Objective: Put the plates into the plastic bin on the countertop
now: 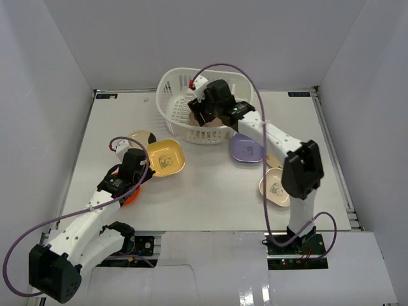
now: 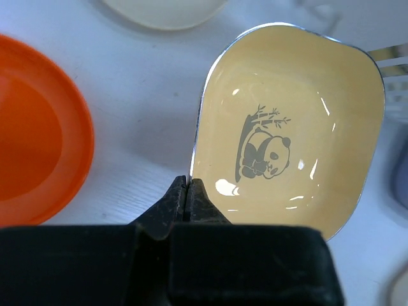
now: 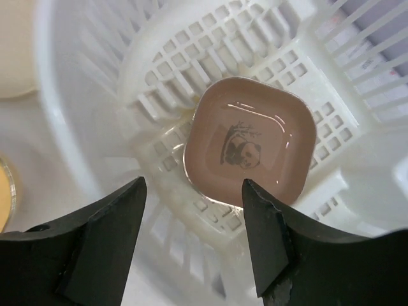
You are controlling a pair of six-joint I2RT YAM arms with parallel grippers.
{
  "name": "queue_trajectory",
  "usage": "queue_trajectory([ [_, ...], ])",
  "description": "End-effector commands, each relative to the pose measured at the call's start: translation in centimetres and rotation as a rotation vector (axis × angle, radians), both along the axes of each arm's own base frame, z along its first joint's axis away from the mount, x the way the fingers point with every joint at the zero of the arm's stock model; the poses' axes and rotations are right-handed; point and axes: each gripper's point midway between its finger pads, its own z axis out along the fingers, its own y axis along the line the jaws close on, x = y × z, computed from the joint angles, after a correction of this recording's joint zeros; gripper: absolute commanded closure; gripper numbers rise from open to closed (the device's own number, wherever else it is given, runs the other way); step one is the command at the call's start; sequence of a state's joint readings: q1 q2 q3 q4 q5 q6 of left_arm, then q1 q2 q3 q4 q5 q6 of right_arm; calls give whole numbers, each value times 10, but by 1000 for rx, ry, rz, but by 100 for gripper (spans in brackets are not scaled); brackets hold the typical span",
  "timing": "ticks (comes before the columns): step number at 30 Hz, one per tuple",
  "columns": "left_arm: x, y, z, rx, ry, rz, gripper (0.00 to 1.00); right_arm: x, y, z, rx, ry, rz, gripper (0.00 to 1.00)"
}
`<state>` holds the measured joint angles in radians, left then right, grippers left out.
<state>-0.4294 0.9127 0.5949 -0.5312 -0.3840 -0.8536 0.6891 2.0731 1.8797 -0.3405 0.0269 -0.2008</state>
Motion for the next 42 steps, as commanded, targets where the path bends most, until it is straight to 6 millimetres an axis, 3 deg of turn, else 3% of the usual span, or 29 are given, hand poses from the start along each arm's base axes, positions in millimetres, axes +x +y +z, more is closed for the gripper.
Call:
queue_trajectory([
  [1,7,-15,70,-94,-147,-67,100,-47,-25,143,287,-190,-20,34],
  [2,7,-17,86,-111,-186,-81,100,-54,-31,155,344,-209,-32,35],
  [3,12,-21,115,-136,-243,-91,100,-64,-38,157,364,-212,-38,36],
  [4,15,-24,130,-150,-269,-106,100,-82,-56,150,369,-205,-60,40],
  [6,29,-33,147,-137,-278,-136,100,-92,-76,140,382,-199,-122,48],
  [7,38,-39,176,-152,-327,-154,100,-103,-89,144,415,-200,-147,57],
  [8,47,-43,184,-145,-333,-163,100,-109,-102,102,362,-150,-198,63],
  [9,64,-51,180,-122,-308,-180,100,-113,-111,90,373,-125,-238,69],
  [10,76,-58,204,-132,-353,-194,100,-123,-127,60,341,-86,-277,77],
  [11,86,-64,209,-128,-360,-203,100,-125,-133,53,351,-87,-296,80],
  [12,106,-74,196,-108,-321,-217,100,-126,-141,44,361,-71,-329,83],
  [13,119,-82,215,-121,-353,-231,100,-132,-148,42,372,-69,-340,88],
  [14,130,-89,216,-122,-349,-241,100,-140,-154,19,347,-37,-346,88],
  [16,160,-105,210,-116,-326,-254,100,-145,-164,13,362,-40,-369,88],
  [17,169,-110,206,-117,-314,-258,100,-150,-168,-4,343,-18,-378,87],
  [18,178,-114,202,-115,-304,-259,100,-150,-171,-8,343,-16,-383,78],
  [19,192,-123,181,-103,-263,-264,100,-150,-173,-15,332,-5,-392,72],
  [21,207,-133,180,-110,-259,-271,100,-148,-175,-26,305,13,-398,54],
  [26,243,-156,148,-89,-205,-280,100,-139,-169,-45,267,44,-388,43],
  [32,260,-168,106,-40,-122,-293,97,-124,-163,-77,202,76,-376,40],
  [34,260,-168,101,-29,-115,-293,82,-116,-161,-82,171,71,-374,40],
  [38,259,-170,97,-30,-106,-299,65,-106,-157,-93,134,70,-363,40],
  [42,256,-171,113,-40,-133,-318,51,-103,-153,-102,127,82,-355,41],
])
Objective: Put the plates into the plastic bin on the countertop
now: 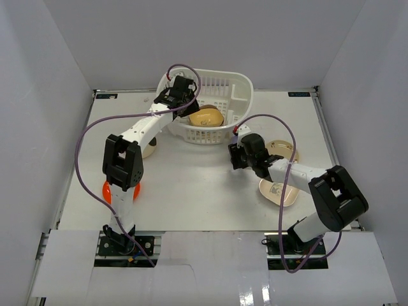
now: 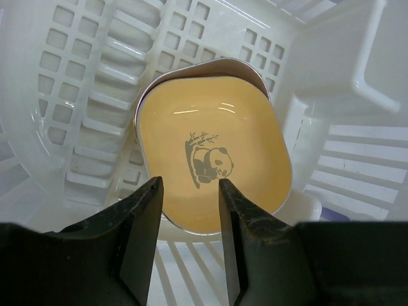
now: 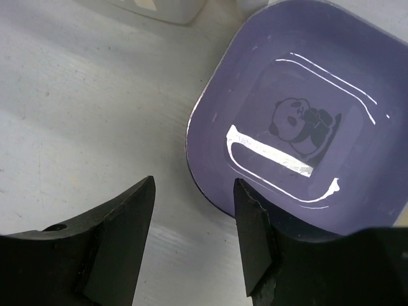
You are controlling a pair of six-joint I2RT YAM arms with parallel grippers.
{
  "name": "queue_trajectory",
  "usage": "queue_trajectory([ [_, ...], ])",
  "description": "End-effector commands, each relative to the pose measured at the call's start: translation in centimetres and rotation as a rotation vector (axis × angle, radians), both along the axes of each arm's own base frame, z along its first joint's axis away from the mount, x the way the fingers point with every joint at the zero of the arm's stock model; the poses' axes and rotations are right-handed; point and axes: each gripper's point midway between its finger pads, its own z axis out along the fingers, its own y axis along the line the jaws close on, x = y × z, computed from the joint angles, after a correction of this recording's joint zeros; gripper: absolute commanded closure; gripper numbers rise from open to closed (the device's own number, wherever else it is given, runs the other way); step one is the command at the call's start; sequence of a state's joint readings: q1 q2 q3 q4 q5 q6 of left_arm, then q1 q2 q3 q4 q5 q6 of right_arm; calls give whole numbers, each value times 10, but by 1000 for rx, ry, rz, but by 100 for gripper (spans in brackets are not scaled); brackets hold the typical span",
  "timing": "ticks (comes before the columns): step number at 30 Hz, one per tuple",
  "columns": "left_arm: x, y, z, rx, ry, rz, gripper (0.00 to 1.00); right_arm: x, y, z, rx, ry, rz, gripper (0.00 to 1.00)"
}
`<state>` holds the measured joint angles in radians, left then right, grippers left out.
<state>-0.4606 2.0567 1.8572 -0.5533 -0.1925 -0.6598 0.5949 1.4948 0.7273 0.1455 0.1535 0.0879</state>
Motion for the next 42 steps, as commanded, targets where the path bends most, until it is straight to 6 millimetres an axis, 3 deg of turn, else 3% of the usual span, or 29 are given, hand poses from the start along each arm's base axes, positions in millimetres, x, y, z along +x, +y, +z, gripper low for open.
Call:
queue_trajectory([
  [1,-1,-5,53,-48,-94,-29,49,23,10,19,30,-85,5,42],
  [3,-4,-5,68,-64,-118,-40,43,26,9,14,17,-82,-1,45],
  [6,-14,1,108,-76,-190,-48,42,28,7,7,-6,-74,-7,53],
  [7,-24,10,127,-66,-229,-51,42,27,7,5,-9,-69,-9,55],
  [8,-28,21,134,-38,-249,-24,42,25,6,3,-11,-66,-7,56],
  [10,-42,41,142,-3,-270,16,40,26,6,2,-9,-72,-8,57],
  [11,-60,63,141,20,-272,63,39,26,6,0,-12,-71,-5,60],
  [13,-80,89,132,38,-265,116,37,25,7,-2,-14,-68,3,61],
  [14,-103,113,115,43,-245,164,36,24,7,-4,-18,-59,10,70],
  [16,-122,140,93,42,-221,226,33,18,12,-4,-8,-48,32,79],
  [17,-141,167,66,31,-176,292,32,16,15,3,15,-54,37,84],
  [19,-156,182,42,-20,-136,312,32,3,22,16,48,-74,63,87],
  [20,-168,203,18,-27,-96,363,31,-3,24,21,65,-69,70,90],
  [21,-173,207,8,-49,-75,362,31,-10,28,26,79,-76,84,92],
  [22,-174,213,2,-61,-70,377,30,-21,36,41,106,-98,115,92],
  [23,-175,229,-5,-69,-56,419,30,-30,39,43,109,-81,134,92],
  [24,-177,231,-16,-89,-29,416,29,-42,49,49,132,-74,164,92],
  [25,-176,248,-20,-105,-20,468,29,-49,55,66,167,-94,187,92],
  [27,-173,256,-30,-140,11,504,28,-65,65,82,206,-91,232,92],
  [28,-170,265,-31,-166,1,524,28,-73,77,107,251,-127,273,92],
  [30,-165,276,-41,-204,17,549,28,-89,89,131,297,-132,340,92],
  [33,-164,291,-52,-289,61,570,27,-107,109,192,392,-203,433,92],
  [34,-162,299,-57,-306,73,588,27,-115,109,199,384,-194,451,92],
  [35,-160,299,-58,-326,78,579,27,-116,113,222,413,-229,465,92],
  [38,-151,302,-60,-344,82,573,27,-120,121,251,434,-261,512,92],
  [39,-148,301,-59,-350,81,570,27,-118,124,275,455,-299,519,92],
  [41,-139,303,-60,-352,83,561,26,-115,132,283,432,-316,545,92],
  [42,-137,304,-61,-351,88,557,26,-111,135,305,443,-364,548,92],
])
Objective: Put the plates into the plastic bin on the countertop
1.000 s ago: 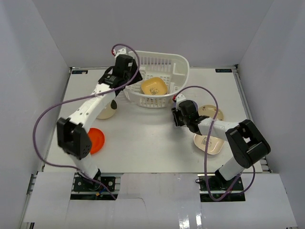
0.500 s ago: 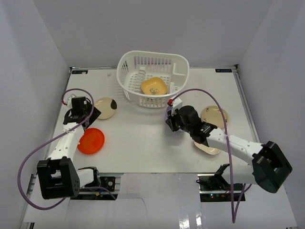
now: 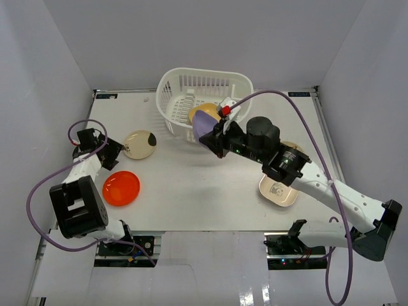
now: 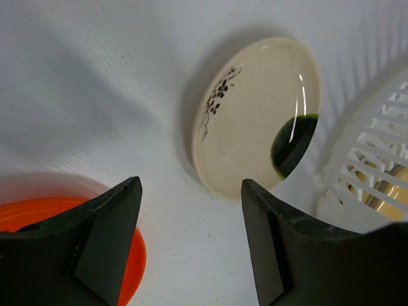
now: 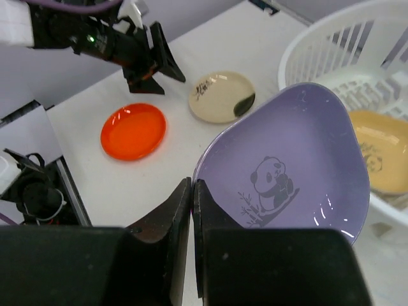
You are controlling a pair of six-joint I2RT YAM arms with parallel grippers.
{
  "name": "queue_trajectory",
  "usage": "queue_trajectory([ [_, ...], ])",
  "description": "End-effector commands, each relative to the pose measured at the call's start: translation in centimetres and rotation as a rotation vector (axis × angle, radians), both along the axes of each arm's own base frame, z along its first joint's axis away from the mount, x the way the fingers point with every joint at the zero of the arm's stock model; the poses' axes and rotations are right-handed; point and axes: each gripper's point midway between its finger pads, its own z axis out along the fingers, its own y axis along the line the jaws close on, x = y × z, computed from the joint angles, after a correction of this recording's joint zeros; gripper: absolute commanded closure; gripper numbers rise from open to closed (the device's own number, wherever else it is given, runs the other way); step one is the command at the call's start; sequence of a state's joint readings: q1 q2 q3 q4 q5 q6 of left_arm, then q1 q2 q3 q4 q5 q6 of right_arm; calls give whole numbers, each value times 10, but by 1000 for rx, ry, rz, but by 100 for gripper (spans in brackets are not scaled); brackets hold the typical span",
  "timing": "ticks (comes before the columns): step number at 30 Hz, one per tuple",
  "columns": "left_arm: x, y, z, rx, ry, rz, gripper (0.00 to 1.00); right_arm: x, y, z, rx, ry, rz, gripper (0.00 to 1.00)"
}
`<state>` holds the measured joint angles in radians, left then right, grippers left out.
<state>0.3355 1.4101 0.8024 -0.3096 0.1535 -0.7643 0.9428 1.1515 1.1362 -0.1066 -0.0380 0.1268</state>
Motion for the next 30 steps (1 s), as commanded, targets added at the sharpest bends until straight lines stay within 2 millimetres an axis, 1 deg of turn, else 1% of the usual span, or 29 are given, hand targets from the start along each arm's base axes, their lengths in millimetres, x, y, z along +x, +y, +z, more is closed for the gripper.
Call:
queue_trajectory([
  [1,30,-1,29,-9,-106,-46,25,10,14,38,4,-102,23,92],
  [2,33,-1,28,-12,-103,-49,25,23,16,44,-6,-136,-16,92],
  [3,34,-3,23,-30,-91,-60,25,37,16,48,-55,-207,-47,92],
  [4,33,-5,21,-40,-88,-64,25,56,29,52,-82,-239,-65,92],
  [5,33,-7,21,-47,-88,-70,25,71,33,50,-114,-260,-90,92],
  [6,31,-9,25,-48,-106,-79,25,86,36,45,-162,-280,-97,92],
  [7,29,-10,28,-44,-120,-83,25,115,44,37,-199,-275,-126,92],
  [8,28,-12,34,-40,-142,-90,25,129,48,28,-227,-276,-135,92],
  [9,25,-15,47,-24,-184,-104,25,154,52,3,-293,-278,-142,92],
  [10,24,-23,54,-22,-207,-131,25,167,53,-3,-309,-277,-148,92],
  [11,23,-28,61,-15,-228,-150,25,178,57,3,-297,-287,-148,92],
  [12,19,-37,73,5,-262,-183,25,199,57,-23,-334,-258,-157,92],
  [13,16,-51,77,9,-277,-229,25,207,59,-28,-335,-251,-150,92],
  [14,13,-57,80,14,-290,-251,25,217,61,-26,-327,-254,-157,92],
  [15,9,-62,81,20,-294,-264,25,231,61,-50,-358,-223,-159,92],
  [16,1,-64,81,33,-301,-268,25,236,62,-61,-378,-207,-152,92],
  [17,-5,-63,77,35,-285,-263,25,245,65,-75,-399,-195,-150,92],
  [18,-9,-63,76,42,-279,-262,25,248,67,-84,-416,-190,-147,92],
  [20,-15,-65,81,46,-301,-267,25,253,69,-100,-452,-183,-138,92],
  [21,-18,-67,83,46,-310,-275,25,257,72,-113,-468,-169,-136,92],
  [22,-20,-65,88,67,-325,-269,25,258,73,-118,-475,-157,-138,92],
  [23,-21,-62,89,84,-325,-254,25,259,73,-123,-479,-150,-137,92],
  [24,-23,-58,89,101,-317,-237,25,260,74,-133,-490,-136,-137,92],
  [25,-23,-54,88,108,-308,-217,25,261,74,-135,-490,-129,-143,91],
  [26,-22,-50,88,116,-297,-196,25,261,74,-136,-486,-117,-150,86],
  [27,-20,-50,86,111,-290,-192,25,261,74,-132,-475,-116,-157,67],
  [28,-19,-49,83,104,-277,-182,25,261,74,-127,-464,-116,-166,59],
  [29,-16,-48,82,92,-268,-167,25,260,74,-118,-449,-120,-172,53],
  [30,-12,-46,73,84,-240,-157,26,258,72,-99,-413,-125,-185,45],
])
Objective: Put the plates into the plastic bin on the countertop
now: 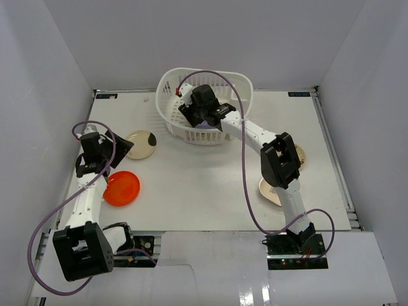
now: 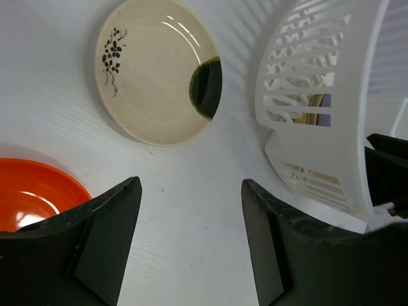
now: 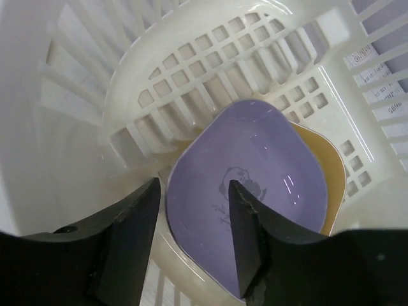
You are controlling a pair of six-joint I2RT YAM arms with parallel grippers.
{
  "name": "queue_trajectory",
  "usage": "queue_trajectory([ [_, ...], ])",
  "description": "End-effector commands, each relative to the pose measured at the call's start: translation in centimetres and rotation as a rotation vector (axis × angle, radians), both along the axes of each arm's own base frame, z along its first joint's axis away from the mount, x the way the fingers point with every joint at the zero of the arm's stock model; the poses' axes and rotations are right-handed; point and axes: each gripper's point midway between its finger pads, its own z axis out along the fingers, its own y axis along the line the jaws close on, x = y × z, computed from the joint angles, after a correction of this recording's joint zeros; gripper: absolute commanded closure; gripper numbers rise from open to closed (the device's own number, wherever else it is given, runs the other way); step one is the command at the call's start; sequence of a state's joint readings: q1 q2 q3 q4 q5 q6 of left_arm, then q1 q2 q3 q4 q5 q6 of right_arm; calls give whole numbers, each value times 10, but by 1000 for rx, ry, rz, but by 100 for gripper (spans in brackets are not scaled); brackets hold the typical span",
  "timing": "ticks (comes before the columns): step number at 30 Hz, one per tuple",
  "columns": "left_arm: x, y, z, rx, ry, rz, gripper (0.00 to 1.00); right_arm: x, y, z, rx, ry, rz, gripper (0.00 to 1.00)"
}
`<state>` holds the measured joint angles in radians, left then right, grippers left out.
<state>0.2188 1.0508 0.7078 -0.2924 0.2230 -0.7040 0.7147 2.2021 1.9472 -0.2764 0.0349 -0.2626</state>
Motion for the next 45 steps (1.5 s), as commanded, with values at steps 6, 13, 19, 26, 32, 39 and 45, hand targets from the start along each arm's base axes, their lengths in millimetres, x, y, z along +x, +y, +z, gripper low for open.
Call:
queue_trajectory([
  [6,33,14,-30,-54,103,74,28,-36,-23,175,287,-168,-52,43],
  [13,67,21,-55,-92,180,76,31,-110,-145,141,431,-106,-372,62],
  [19,69,29,-80,-84,251,101,34,-132,-279,47,402,-24,-759,60],
  [26,69,38,-107,-70,315,119,35,-143,-328,-9,347,146,-901,37],
  [32,73,40,-118,-100,331,108,48,-192,-301,-54,362,376,-841,35],
  [39,77,38,-127,-119,341,92,58,-224,-306,-88,356,449,-940,34],
  [45,77,38,-133,-121,352,93,74,-223,-287,-110,366,531,-905,34],
])
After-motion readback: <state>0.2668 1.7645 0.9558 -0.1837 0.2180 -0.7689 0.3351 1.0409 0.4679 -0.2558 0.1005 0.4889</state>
